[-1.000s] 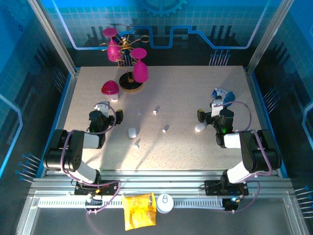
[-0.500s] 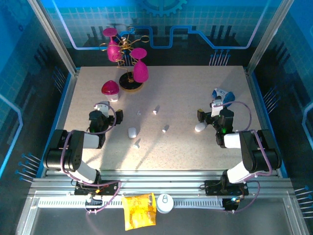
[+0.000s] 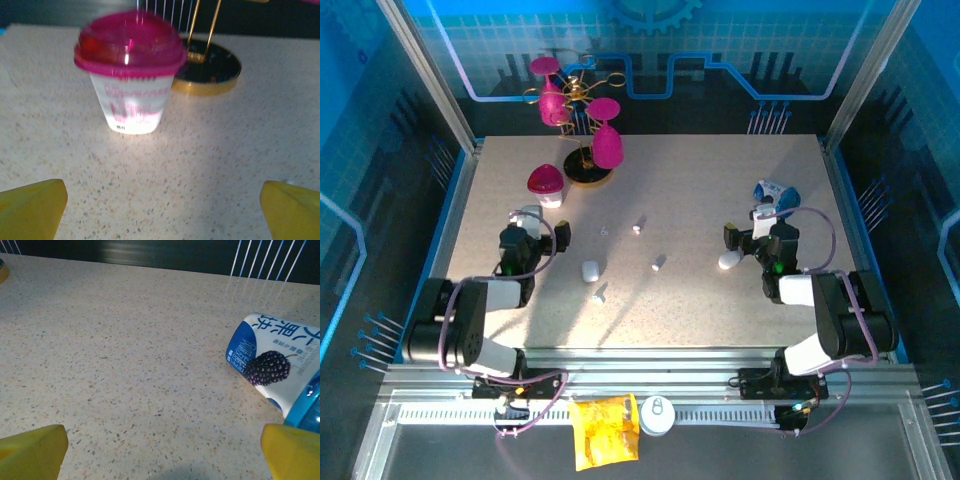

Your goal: Insert wireless bluetooth earbuds into charging case

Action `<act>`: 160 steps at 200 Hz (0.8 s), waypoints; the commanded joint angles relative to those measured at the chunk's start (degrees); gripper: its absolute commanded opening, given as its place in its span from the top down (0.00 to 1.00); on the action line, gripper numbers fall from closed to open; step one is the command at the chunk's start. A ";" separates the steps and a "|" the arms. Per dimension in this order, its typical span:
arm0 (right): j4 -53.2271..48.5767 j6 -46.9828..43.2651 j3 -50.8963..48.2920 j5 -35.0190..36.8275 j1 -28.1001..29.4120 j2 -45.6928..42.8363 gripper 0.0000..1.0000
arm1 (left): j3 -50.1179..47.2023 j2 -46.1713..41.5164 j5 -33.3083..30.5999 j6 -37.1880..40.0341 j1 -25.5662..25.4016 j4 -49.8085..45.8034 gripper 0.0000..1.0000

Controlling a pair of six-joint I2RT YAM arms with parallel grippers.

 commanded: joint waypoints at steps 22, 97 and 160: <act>-21.23 4.93 4.97 2.78 1.53 -12.75 0.00 | 0.81 -16.13 -5.75 7.60 -7.87 -12.98 0.01; -58.58 25.07 14.55 1.85 6.23 -23.47 0.00 | 2.89 -25.06 -3.83 9.22 -28.96 -20.79 0.01; -65.59 39.87 15.50 17.59 19.42 -17.88 0.00 | 0.55 -23.11 -6.81 7.25 -42.80 -14.42 0.01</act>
